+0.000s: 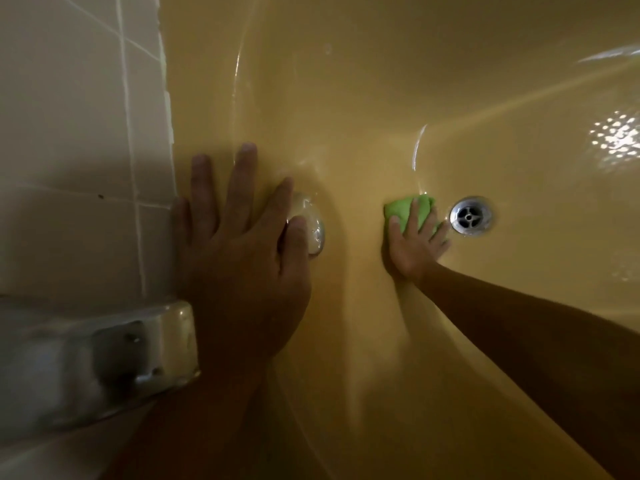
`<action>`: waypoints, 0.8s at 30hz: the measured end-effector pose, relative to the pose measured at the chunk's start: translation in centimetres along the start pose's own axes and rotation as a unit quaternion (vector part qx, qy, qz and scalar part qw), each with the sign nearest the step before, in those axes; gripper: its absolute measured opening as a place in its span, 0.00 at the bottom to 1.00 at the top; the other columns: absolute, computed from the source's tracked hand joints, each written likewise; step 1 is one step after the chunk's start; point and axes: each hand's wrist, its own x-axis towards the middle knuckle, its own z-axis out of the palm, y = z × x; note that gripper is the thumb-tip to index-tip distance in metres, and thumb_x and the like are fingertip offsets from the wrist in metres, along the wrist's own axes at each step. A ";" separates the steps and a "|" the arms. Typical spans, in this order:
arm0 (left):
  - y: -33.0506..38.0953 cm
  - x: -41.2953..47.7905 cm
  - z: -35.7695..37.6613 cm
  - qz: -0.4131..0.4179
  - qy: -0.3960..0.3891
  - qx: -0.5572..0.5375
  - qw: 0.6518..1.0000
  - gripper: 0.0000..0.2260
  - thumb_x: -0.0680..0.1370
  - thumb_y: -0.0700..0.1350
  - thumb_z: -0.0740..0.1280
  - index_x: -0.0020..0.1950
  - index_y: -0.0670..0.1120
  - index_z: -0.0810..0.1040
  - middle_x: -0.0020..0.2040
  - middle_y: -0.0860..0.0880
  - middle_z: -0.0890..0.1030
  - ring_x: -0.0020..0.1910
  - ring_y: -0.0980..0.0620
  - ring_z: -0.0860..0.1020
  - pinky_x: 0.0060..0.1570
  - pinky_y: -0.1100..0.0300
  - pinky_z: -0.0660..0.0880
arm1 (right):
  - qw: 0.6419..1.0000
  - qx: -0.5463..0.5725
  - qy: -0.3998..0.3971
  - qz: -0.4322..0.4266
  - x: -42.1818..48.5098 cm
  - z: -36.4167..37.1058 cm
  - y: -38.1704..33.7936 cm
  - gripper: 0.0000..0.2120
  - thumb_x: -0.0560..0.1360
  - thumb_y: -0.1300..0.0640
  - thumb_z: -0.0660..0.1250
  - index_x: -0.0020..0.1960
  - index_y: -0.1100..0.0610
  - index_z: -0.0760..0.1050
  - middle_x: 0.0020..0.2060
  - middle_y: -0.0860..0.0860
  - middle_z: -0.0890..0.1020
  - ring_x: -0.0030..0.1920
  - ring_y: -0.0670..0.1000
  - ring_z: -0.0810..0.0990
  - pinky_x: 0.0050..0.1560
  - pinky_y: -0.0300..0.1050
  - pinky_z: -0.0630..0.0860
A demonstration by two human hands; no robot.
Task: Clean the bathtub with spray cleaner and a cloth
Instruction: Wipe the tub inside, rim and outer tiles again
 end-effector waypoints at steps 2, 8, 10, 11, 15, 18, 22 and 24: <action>0.0 0.2 0.0 -0.003 0.001 0.003 1.000 0.22 0.82 0.56 0.56 0.75 0.55 0.76 0.84 0.52 0.58 0.84 0.41 0.51 0.78 0.37 0.54 | 0.994 0.093 -0.064 -0.002 -1.2 0.4 -3.3 0.32 0.85 0.37 0.46 0.84 0.44 0.41 0.84 0.53 0.41 0.83 0.59 0.40 0.81 0.61 0.38; 0.1 0.9 0.0 0.003 0.020 0.024 1.000 0.22 0.83 0.55 0.57 0.75 0.52 0.76 0.83 0.49 0.62 0.83 0.38 0.55 0.77 0.35 0.57 | 0.906 0.309 -0.194 -0.214 -8.3 -3.7 -11.7 0.34 0.81 0.32 0.50 0.84 0.41 0.47 0.82 0.45 0.55 0.80 0.46 0.53 0.79 0.50 0.52; 0.1 1.2 0.0 0.003 0.024 0.034 0.999 0.23 0.84 0.54 0.56 0.78 0.51 0.72 0.83 0.48 0.62 0.82 0.37 0.56 0.77 0.34 0.57 | 0.887 0.314 -0.179 -0.287 -9.3 -4.7 -13.1 0.30 0.82 0.33 0.51 0.82 0.36 0.50 0.82 0.45 0.56 0.82 0.48 0.53 0.81 0.56 0.54; 0.1 1.3 0.0 0.002 0.022 0.041 0.999 0.24 0.84 0.54 0.55 0.79 0.50 0.70 0.83 0.48 0.62 0.82 0.37 0.55 0.77 0.34 0.56 | 0.884 0.304 -0.166 -0.315 -9.2 -4.8 -13.0 0.29 0.82 0.33 0.50 0.81 0.35 0.50 0.82 0.44 0.55 0.83 0.50 0.51 0.81 0.60 0.54; 0.3 2.0 0.1 0.005 0.020 0.050 0.999 0.24 0.84 0.55 0.56 0.80 0.52 0.70 0.83 0.49 0.61 0.82 0.37 0.55 0.77 0.35 0.56 | 0.898 0.253 -0.140 -0.331 -7.3 -3.1 -9.5 0.25 0.86 0.39 0.49 0.82 0.38 0.49 0.83 0.41 0.50 0.83 0.48 0.47 0.83 0.58 0.49; 0.3 2.2 0.2 0.013 0.017 0.046 0.999 0.23 0.84 0.55 0.57 0.78 0.52 0.72 0.83 0.49 0.61 0.83 0.37 0.53 0.77 0.34 0.56 | 0.944 0.225 -0.114 -0.215 -4.6 -1.0 -5.7 0.31 0.86 0.39 0.49 0.85 0.50 0.47 0.84 0.50 0.52 0.84 0.51 0.48 0.82 0.47 0.45; 0.1 2.5 0.1 0.016 0.006 0.045 0.999 0.23 0.83 0.56 0.57 0.77 0.52 0.73 0.83 0.50 0.60 0.83 0.37 0.51 0.78 0.35 0.54 | 0.989 -0.088 -0.011 -0.120 0.2 -0.9 2.7 0.35 0.82 0.34 0.40 0.84 0.46 0.40 0.84 0.54 0.43 0.84 0.57 0.41 0.81 0.59 0.39; 0.1 2.7 0.1 0.020 -0.003 0.045 0.999 0.24 0.83 0.57 0.57 0.78 0.52 0.72 0.84 0.50 0.59 0.83 0.37 0.50 0.78 0.35 0.53 | 0.982 -0.158 0.067 -0.079 1.4 -1.0 5.0 0.33 0.84 0.35 0.42 0.84 0.44 0.38 0.84 0.55 0.42 0.83 0.61 0.40 0.81 0.64 0.39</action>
